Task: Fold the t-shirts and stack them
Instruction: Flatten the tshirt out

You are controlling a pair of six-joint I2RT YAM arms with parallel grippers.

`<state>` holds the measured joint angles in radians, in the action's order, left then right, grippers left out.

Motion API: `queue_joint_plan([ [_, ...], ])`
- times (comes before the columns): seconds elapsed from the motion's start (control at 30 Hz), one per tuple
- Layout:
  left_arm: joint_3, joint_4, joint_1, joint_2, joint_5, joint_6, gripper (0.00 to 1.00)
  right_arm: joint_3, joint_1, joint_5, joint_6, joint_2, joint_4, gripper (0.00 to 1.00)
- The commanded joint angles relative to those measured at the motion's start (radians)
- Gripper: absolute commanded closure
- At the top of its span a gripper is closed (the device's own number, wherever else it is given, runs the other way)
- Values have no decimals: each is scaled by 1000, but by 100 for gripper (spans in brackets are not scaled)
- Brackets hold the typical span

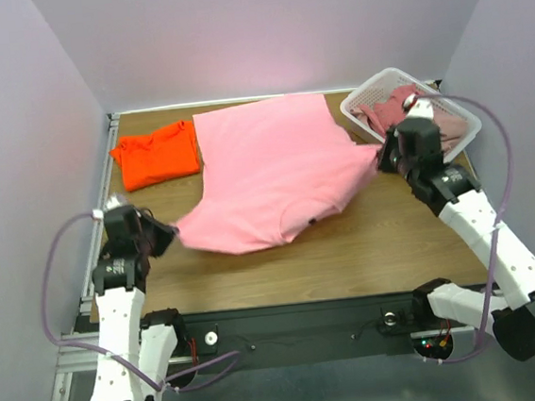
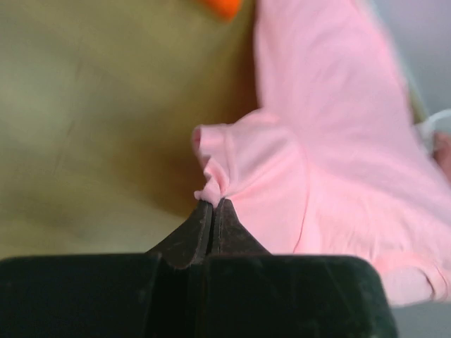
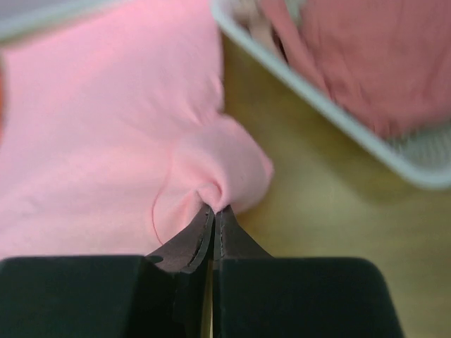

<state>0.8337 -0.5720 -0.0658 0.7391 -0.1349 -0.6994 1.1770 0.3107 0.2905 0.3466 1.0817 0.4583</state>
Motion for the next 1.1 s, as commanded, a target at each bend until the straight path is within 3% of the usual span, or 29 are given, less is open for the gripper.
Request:
queue_joint_plan([
  [0.0, -294, 8, 0, -121, -11, -94, 100, -192, -1, 15, 75, -65, 34, 100],
  [0.07, -355, 3, 0, -167, -81, -115, 100, -302, -1, 66, 110, -72, 60, 99],
  [0.13, -375, -3, 3, -202, -111, -121, 66, -356, -1, 113, 172, -71, 88, 97],
  [0.17, -372, -5, 7, -213, -114, -129, 53, -361, -1, 152, 192, -66, 114, 90],
  [0.2, -342, -28, 9, -219, -97, -135, 4, -361, -1, 162, 219, -59, 127, 83],
  [0.23, -323, -41, 11, -224, -83, -137, 2, -356, -1, 168, 223, -59, 137, 69],
  [0.27, -300, -58, 11, -228, -63, -134, 2, -352, -1, 171, 219, -55, 141, 39],
  [0.33, -223, -126, 11, -224, 13, -129, 1, -324, -1, 174, 210, -55, 149, 25],
  [0.37, -193, -146, 11, -218, 46, -126, 1, -312, -1, 173, 207, -58, 152, 13],
  [0.43, -114, -173, 11, -199, 113, -121, 1, -281, -1, 162, 190, -65, 155, 6],
  [0.53, -76, -129, 11, -173, 95, -112, 1, -261, -1, 81, 166, -80, 154, 0],
  [0.63, -96, -25, 14, -118, 26, -106, 1, -269, -1, -69, 137, -62, 132, 0],
  [0.77, -119, 89, 63, 15, 4, -112, 1, -315, 1, -135, 144, -17, 89, 0],
  [0.93, -90, 257, 338, 220, 87, -164, 1, -376, 53, -217, 189, 73, -1, 0],
  [1.07, -9, 340, 414, 455, 83, -127, 1, -402, 97, -189, 238, 165, -35, 0],
])
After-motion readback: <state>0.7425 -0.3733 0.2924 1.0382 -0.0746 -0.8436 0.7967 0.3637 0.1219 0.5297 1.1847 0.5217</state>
